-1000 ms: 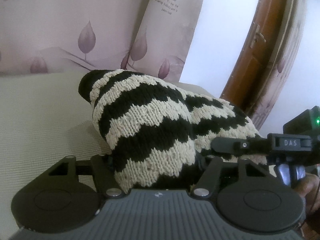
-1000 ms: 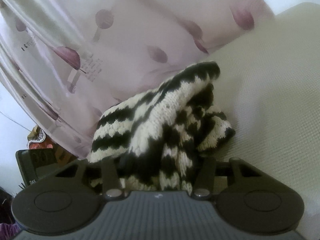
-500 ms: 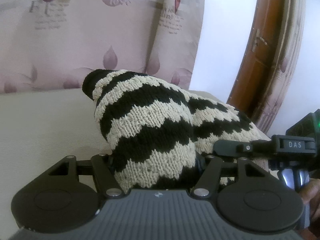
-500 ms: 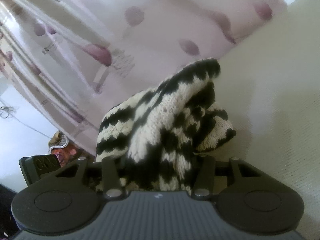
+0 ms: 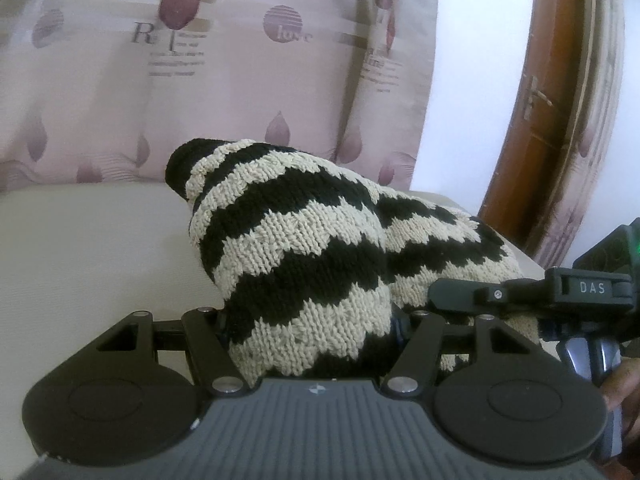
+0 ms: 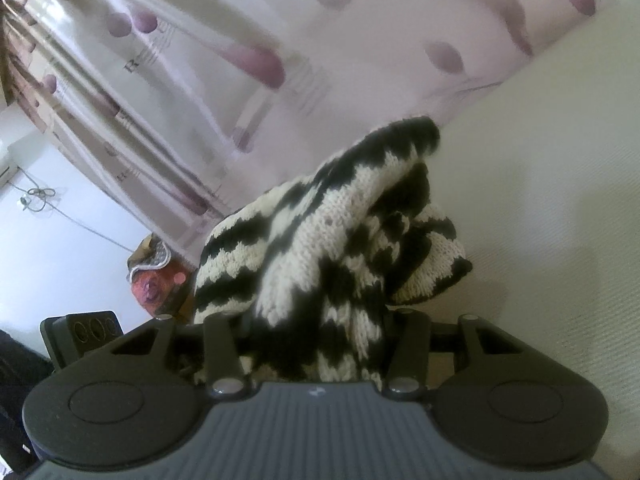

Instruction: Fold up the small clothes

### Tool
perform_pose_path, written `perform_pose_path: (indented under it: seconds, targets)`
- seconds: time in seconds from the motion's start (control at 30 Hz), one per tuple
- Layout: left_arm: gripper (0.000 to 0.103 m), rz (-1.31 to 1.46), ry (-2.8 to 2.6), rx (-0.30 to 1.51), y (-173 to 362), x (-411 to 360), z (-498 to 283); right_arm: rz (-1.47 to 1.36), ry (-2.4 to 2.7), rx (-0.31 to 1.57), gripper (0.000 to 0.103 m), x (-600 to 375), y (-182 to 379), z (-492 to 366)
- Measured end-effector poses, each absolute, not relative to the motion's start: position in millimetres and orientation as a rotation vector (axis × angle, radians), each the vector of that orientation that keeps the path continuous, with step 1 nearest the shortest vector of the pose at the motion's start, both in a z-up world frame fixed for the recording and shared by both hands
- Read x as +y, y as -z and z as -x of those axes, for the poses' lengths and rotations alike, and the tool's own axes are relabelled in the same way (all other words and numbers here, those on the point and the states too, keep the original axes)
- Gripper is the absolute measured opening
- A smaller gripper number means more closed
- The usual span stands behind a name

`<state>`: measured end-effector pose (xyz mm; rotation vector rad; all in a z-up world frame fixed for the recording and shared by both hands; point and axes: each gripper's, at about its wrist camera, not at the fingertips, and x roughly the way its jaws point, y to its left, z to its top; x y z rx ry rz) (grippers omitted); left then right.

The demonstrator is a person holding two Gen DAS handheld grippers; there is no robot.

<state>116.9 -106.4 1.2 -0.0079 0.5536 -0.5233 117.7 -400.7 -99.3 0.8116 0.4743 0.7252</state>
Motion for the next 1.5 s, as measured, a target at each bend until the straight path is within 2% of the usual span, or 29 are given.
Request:
perform_pose_path:
  seconds: [0.57,1.17,1.5]
  targets:
    - [0.064,-0.005,0.468,0.576,12,-61,-116,-0.817,-0.753,0.541,0.048,-354,114,-124]
    - [0.065,-0.007,0.487,0.613,26,-53,-133,-0.824,-0.728,0.583,0.048,-343,123,-133]
    - [0.073,-0.003,0.501,0.642,50,-45,-150,-0.771,-0.693,0.629,0.048,-346,139,-141]
